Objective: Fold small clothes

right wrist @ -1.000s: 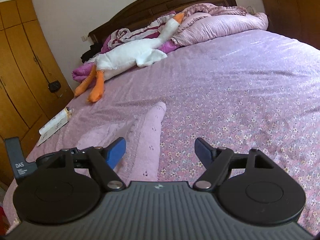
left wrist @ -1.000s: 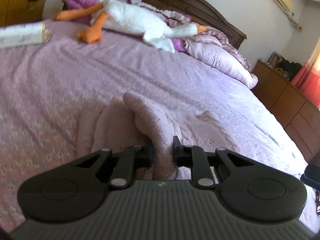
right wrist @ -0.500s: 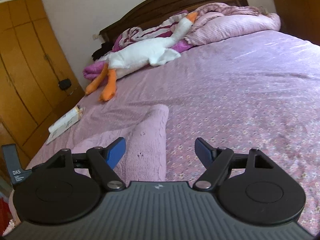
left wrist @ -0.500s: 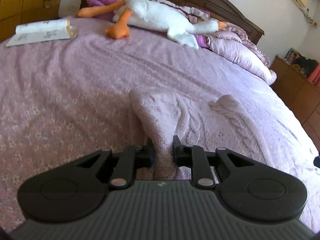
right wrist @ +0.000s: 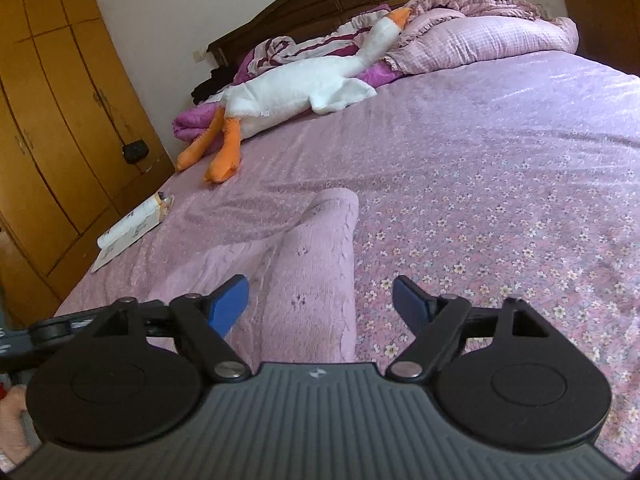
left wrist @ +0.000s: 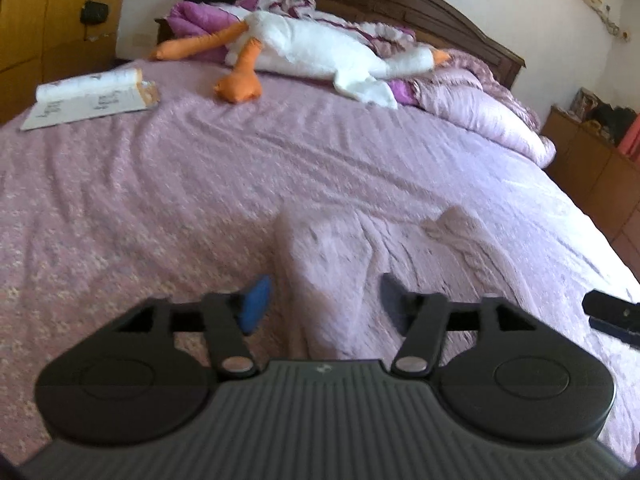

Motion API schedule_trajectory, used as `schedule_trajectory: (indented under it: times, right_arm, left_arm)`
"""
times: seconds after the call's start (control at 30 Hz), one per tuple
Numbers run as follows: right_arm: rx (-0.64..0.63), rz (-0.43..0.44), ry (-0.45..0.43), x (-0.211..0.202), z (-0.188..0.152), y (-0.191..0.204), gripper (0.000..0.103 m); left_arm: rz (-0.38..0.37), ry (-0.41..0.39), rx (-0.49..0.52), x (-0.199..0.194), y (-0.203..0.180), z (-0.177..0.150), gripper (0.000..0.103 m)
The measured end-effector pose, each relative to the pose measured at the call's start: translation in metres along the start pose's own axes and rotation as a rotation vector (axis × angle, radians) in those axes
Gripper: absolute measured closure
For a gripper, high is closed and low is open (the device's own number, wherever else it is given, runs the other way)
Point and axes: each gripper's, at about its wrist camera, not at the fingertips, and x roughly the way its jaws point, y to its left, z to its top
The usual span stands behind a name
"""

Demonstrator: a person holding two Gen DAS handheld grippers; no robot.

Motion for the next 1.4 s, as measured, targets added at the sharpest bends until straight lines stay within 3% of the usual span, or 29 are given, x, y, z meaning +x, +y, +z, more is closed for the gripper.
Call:
schedule_trajectory:
  times: [0.13, 0.27, 0.33, 0.43, 0.57, 0.7, 0.83, 0.93, 0.97, 1.0, 1.13, 1.23, 1.4]
  right_arm:
    - [0.079, 0.034, 0.03, 0.019, -0.003, -0.01, 0.014]
    - [0.138, 0.069, 0.078, 0.037, -0.012, -0.021, 0.012]
    - [0.162, 0.072, 0.116, 0.048, -0.017, -0.025, 0.009]
    - [0.192, 0.066, 0.173, 0.064, -0.022, -0.03, 0.007]
    - [0.236, 0.104, 0.184, 0.074, -0.029, -0.033, 0.006]
    - [0.216, 0.137, 0.196, 0.083, -0.033, -0.029, 0.005]
    - [0.182, 0.192, 0.213, 0.096, -0.039, -0.02, 0.004]
    - [0.156, 0.179, 0.205, 0.101, -0.041, -0.012, 0.002]
    - [0.157, 0.175, 0.211, 0.103, -0.04, -0.01, 0.002]
    - [0.163, 0.177, 0.219, 0.104, -0.038, -0.009, 0.003]
    - [0.213, 0.161, 0.228, 0.104, -0.029, -0.017, 0.04]
    - [0.216, 0.184, 0.201, 0.095, -0.022, -0.015, 0.05]
    - [0.261, 0.227, 0.167, 0.069, -0.001, -0.018, 0.054]
  left_arm:
    - [0.007, 0.041, -0.054, 0.01, 0.008, -0.001, 0.032]
    - [-0.043, 0.12, -0.075, 0.022, 0.013, -0.012, 0.032]
    - [-0.032, 0.178, -0.068, 0.032, 0.014, -0.017, 0.032]
    - [-0.056, 0.191, -0.121, 0.035, 0.023, -0.019, 0.03]
    - [-0.115, 0.239, -0.17, 0.033, 0.03, -0.018, 0.031]
    - [-0.246, 0.325, -0.235, 0.04, 0.032, -0.024, 0.031]
    - [-0.24, 0.314, -0.231, 0.04, 0.028, -0.028, 0.031]
    - [-0.248, 0.312, -0.254, 0.042, 0.029, -0.028, 0.034]
    - [-0.25, 0.313, -0.255, 0.044, 0.028, -0.027, 0.046]
    - [-0.259, 0.315, -0.262, 0.044, 0.027, -0.026, 0.056]
    - [-0.292, 0.301, -0.291, 0.039, 0.023, -0.021, 0.066]
    - [-0.312, 0.28, -0.293, 0.03, 0.017, -0.015, 0.069]
    - [-0.372, 0.24, -0.323, 0.011, 0.003, -0.006, 0.069]
